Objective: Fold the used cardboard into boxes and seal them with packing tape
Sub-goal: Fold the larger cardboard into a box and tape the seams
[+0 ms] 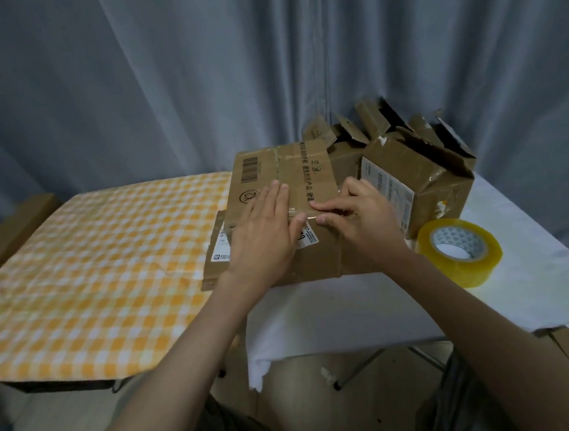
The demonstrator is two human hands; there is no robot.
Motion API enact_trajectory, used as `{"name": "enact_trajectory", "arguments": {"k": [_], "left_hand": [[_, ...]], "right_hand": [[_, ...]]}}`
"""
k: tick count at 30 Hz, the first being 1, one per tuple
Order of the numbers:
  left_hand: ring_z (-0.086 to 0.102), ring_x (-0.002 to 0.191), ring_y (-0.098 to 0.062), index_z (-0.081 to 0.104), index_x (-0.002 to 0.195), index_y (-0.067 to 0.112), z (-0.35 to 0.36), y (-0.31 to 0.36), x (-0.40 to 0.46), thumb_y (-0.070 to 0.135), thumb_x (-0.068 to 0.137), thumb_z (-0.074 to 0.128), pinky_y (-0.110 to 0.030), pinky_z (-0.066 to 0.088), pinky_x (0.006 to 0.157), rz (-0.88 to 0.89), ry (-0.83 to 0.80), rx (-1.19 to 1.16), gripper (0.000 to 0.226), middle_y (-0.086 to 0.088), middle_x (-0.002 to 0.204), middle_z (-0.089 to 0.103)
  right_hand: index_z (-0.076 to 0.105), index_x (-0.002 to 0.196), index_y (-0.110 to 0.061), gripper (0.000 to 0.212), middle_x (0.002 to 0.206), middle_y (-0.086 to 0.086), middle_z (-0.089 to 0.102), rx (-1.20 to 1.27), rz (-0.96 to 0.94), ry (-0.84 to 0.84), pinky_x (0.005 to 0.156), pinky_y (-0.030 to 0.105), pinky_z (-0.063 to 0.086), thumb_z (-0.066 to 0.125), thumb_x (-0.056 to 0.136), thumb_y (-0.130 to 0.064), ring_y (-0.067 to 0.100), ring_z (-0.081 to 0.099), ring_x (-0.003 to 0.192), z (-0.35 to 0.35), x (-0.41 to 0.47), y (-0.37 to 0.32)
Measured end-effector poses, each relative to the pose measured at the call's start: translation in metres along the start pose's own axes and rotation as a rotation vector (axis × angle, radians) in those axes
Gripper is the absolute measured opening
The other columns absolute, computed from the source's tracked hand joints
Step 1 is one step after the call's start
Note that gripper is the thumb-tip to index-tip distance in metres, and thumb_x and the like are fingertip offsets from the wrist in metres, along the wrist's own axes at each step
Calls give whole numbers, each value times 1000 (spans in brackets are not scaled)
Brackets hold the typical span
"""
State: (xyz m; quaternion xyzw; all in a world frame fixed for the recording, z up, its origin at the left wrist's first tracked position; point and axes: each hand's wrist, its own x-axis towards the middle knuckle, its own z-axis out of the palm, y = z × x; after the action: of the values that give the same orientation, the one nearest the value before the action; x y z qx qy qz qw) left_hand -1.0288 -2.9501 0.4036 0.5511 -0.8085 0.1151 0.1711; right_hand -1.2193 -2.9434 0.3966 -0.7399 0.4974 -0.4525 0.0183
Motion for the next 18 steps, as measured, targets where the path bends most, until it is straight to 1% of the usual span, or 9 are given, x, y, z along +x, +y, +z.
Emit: {"name": "enact_trajectory", "arguments": {"k": [5, 7, 9, 11, 13, 14, 15, 17, 18], "left_hand": [[33, 147, -20, 35, 154, 17, 2, -13, 4, 59, 96, 23, -34, 32, 116, 45, -29, 60, 73, -1, 160, 34], [41, 142, -20, 43, 150, 17, 2, -11, 5, 55, 99, 31, -34, 38, 110, 63, -4, 88, 65, 1, 155, 43], [50, 134, -20, 53, 144, 18, -3, -18, 5, 54, 99, 39, -36, 46, 102, 122, 47, 63, 60, 1, 148, 52], [53, 126, -15, 59, 138, 26, -13, -32, 12, 59, 99, 36, -34, 50, 93, 180, 23, -25, 57, 8, 143, 57], [55, 115, -13, 66, 127, 32, -22, -42, 31, 65, 99, 27, -31, 46, 83, 170, -23, -177, 57, 14, 127, 62], [55, 113, -14, 66, 123, 32, -23, -43, 46, 64, 100, 26, -33, 46, 83, 147, -35, -230, 57, 13, 122, 61], [54, 118, -17, 64, 127, 30, -21, -44, 64, 61, 100, 27, -36, 46, 90, 119, -52, -247, 55, 9, 126, 59], [42, 137, -23, 51, 143, 20, -11, -42, 104, 55, 102, 31, -41, 35, 113, 80, -135, -188, 57, -2, 149, 48], [37, 142, -24, 44, 148, 17, -5, -41, 122, 55, 103, 31, -41, 29, 117, 56, -203, -151, 61, -6, 156, 40]], "right_hand": [[75, 96, -20, 40, 97, -6, 50, -53, -46, -183, 79, 36, 44, 76, 75, -54, 13, 47, 91, -3, 16, -4], [69, 92, -19, 36, 103, -6, 52, -7, -46, -257, 83, 42, 49, 77, 76, -50, 15, 52, 97, -4, 21, -6], [64, 91, -22, 31, 103, -7, 54, -10, -57, -268, 80, 44, 51, 74, 79, -49, 13, 52, 98, -4, 20, -5], [58, 90, -29, 28, 99, -12, 51, -69, -79, -254, 78, 41, 51, 70, 80, -52, 8, 49, 93, -2, 18, -4], [51, 86, -33, 33, 94, -16, 47, -140, -88, -233, 72, 33, 49, 70, 77, -59, 5, 45, 88, 0, 19, -5], [50, 84, -33, 37, 92, -17, 46, -174, -91, -214, 68, 30, 45, 70, 75, -63, 5, 44, 86, 1, 21, -7], [49, 82, -32, 41, 89, -17, 46, -198, -98, -196, 64, 28, 41, 70, 73, -65, 5, 43, 84, 2, 23, -8], [49, 78, -28, 44, 86, -15, 47, -202, -122, -170, 61, 27, 34, 73, 72, -64, 7, 44, 82, 3, 25, -10], [49, 77, -27, 44, 85, -14, 48, -188, -128, -163, 60, 28, 33, 74, 72, -63, 8, 44, 81, 2, 25, -10]]}}
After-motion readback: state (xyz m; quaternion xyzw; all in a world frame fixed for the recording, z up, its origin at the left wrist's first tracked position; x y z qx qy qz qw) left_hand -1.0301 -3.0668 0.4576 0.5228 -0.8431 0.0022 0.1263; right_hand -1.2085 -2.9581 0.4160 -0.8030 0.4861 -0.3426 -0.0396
